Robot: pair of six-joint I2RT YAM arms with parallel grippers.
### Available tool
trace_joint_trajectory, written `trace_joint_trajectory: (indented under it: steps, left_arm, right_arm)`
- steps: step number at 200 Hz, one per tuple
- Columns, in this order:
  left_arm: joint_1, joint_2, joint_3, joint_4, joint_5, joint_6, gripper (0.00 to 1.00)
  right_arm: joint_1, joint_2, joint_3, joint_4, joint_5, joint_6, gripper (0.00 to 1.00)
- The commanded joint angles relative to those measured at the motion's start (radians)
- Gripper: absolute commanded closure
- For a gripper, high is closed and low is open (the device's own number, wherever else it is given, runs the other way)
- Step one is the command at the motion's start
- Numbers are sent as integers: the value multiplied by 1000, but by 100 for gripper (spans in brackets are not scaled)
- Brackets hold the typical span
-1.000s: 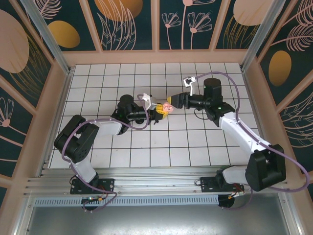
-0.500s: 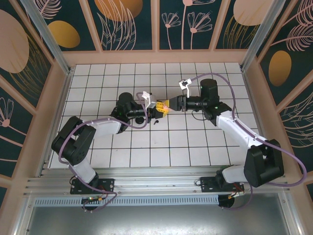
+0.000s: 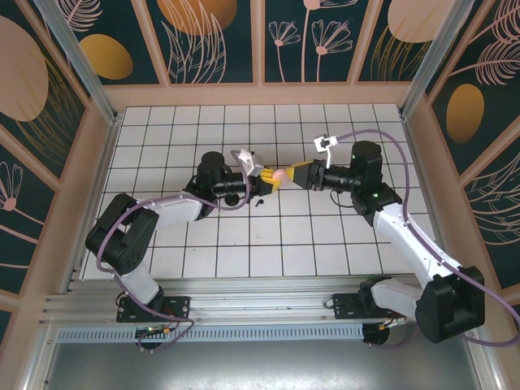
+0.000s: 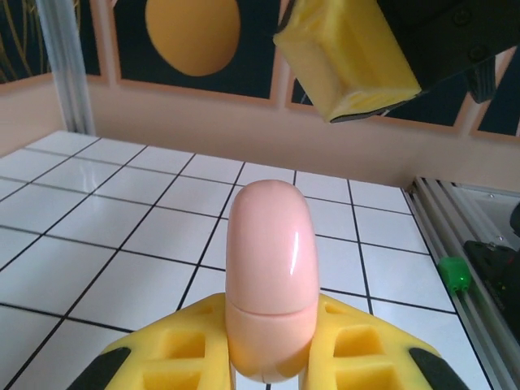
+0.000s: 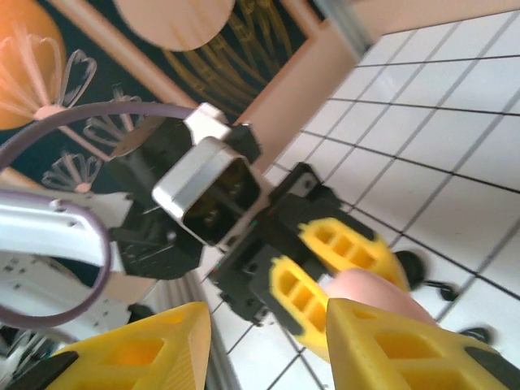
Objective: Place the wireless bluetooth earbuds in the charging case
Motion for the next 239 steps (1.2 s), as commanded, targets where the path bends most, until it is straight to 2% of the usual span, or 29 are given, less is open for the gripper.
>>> trace_joint_trajectory:
  steps: [1, 35, 59, 81, 102, 159, 212, 239]
  left_arm:
    - [-12, 30, 61, -64, -76, -121, 98]
    - [-39, 81, 186, -250, -193, -363, 100]
    - [-101, 145, 333, -494, -287, -418, 99]
    - [-140, 227, 475, -671, -344, -482, 99]
    - [-164, 294, 590, -772, -388, -520, 99]
    - [-172, 471, 777, -869, -420, -689, 100]
    - [-175, 589, 902, -958, -446, -747, 99]
    - [-173, 607, 900, -984, -474, -761, 97]
  right_arm:
    - [-76, -45, -41, 5, 164, 103, 57]
    - [-221, -123, -121, -58, 367, 266, 56]
    - [-238, -172, -165, -128, 496, 329, 56]
    - [-244, -211, -220, -148, 553, 358, 55]
    - [-253, -259, -260, -165, 589, 378, 55]
    - [-263, -338, -323, -181, 605, 405, 55]
    - [-265, -348, -352, -146, 589, 430, 55]
    - [-264, -346, -359, -137, 586, 439, 55]
